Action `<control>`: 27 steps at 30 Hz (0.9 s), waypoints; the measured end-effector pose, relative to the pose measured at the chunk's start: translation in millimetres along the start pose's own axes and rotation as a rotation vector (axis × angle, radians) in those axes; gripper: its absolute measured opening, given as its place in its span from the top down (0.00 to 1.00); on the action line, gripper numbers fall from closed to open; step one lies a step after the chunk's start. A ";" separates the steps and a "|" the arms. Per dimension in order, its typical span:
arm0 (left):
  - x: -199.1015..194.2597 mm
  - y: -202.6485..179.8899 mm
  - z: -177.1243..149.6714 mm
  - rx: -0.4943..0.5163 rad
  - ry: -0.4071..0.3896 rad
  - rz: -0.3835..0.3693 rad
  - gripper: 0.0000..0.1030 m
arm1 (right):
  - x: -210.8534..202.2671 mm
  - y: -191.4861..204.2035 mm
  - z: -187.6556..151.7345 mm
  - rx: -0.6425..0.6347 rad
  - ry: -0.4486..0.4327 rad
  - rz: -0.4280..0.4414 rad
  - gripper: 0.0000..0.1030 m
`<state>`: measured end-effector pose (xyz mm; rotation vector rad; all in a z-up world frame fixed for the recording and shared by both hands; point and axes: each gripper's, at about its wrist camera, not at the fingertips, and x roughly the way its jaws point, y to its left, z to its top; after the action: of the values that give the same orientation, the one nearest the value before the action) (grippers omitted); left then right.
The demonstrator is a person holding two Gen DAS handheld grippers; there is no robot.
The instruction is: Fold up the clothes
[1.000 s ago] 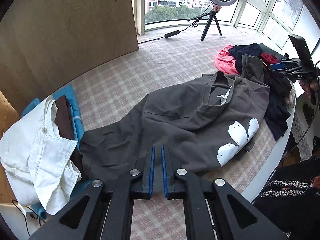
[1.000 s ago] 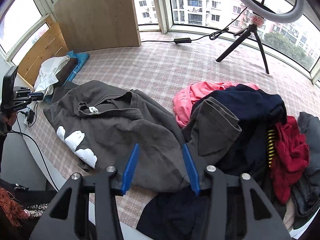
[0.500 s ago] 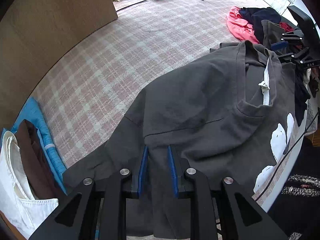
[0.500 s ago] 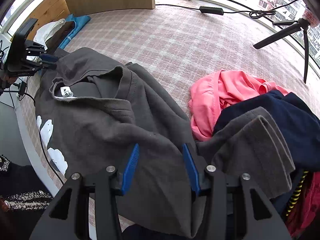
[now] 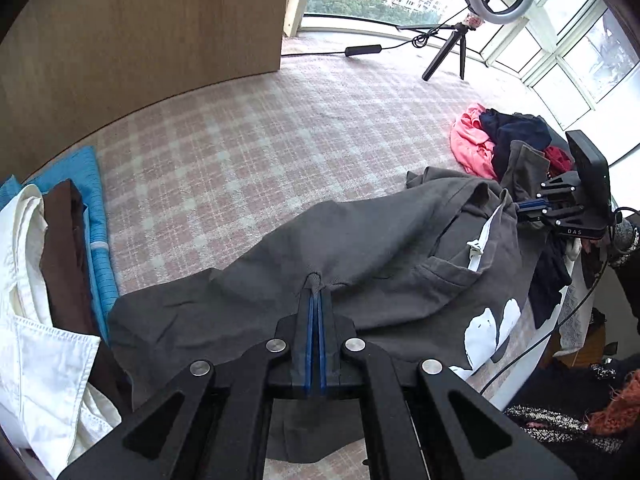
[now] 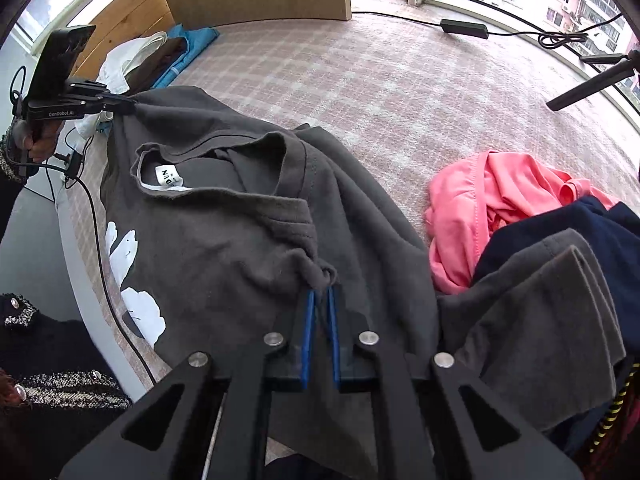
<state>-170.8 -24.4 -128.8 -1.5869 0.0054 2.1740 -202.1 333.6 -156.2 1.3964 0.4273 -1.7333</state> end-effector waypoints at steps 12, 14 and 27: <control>-23.1 4.4 -48.2 0.053 0.059 0.148 0.95 | -21.8 37.8 -46.4 -0.044 0.179 -0.022 0.79; -29.4 -2.5 -51.4 0.070 0.044 0.152 0.95 | -24.5 34.9 -47.8 -0.033 0.146 -0.034 0.79; 50.0 -131.7 -27.6 0.463 0.166 0.008 0.83 | 0.8 68.8 -5.2 -0.075 0.082 0.051 0.60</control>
<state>-111.2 104.5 -150.1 -1.4828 0.5267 1.8612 -145.3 296.8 -142.3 1.4160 0.4915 -1.6072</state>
